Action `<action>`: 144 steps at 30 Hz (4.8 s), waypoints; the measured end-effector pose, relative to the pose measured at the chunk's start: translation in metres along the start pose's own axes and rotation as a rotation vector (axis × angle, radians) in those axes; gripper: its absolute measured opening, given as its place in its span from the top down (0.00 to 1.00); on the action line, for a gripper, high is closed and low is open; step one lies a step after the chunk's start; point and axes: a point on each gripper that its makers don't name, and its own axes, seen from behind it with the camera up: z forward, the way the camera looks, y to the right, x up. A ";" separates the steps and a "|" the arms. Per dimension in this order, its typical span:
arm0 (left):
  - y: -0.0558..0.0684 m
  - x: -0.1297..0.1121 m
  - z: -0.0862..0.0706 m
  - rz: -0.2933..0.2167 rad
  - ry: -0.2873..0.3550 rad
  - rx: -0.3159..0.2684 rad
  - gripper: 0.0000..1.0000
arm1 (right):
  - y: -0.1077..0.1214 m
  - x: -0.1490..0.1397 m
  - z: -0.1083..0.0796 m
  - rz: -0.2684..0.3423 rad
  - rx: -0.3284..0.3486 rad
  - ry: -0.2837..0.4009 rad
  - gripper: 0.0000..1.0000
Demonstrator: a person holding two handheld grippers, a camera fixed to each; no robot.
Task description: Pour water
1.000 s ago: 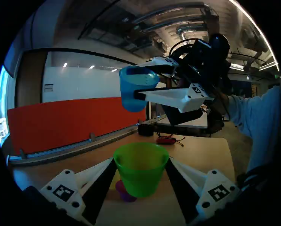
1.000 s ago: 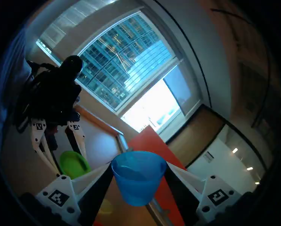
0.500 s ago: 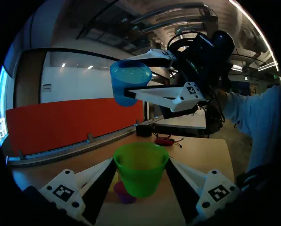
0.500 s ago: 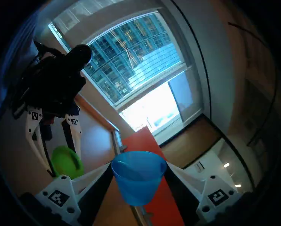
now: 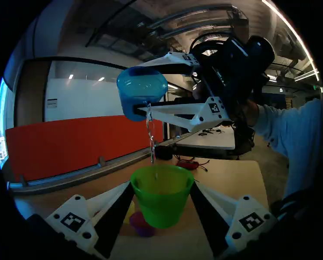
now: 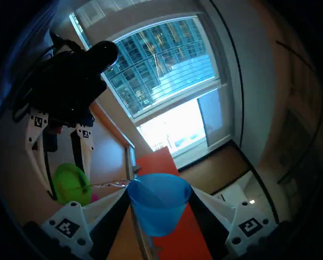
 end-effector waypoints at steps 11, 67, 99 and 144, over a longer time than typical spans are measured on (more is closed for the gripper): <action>0.001 0.000 0.000 -0.002 0.001 -0.002 0.13 | 0.007 0.001 0.001 -0.056 -0.007 -0.004 0.08; -0.001 0.006 -0.003 -0.018 0.005 -0.004 0.13 | 0.046 0.017 -0.002 -0.356 -0.077 -0.023 0.08; -0.008 0.006 0.001 -0.030 0.011 0.006 0.13 | 0.045 0.034 0.003 -0.535 -0.095 -0.018 0.09; -0.016 0.016 -0.007 0.002 0.029 0.041 0.13 | 0.003 0.038 -0.023 0.619 -0.011 0.108 0.09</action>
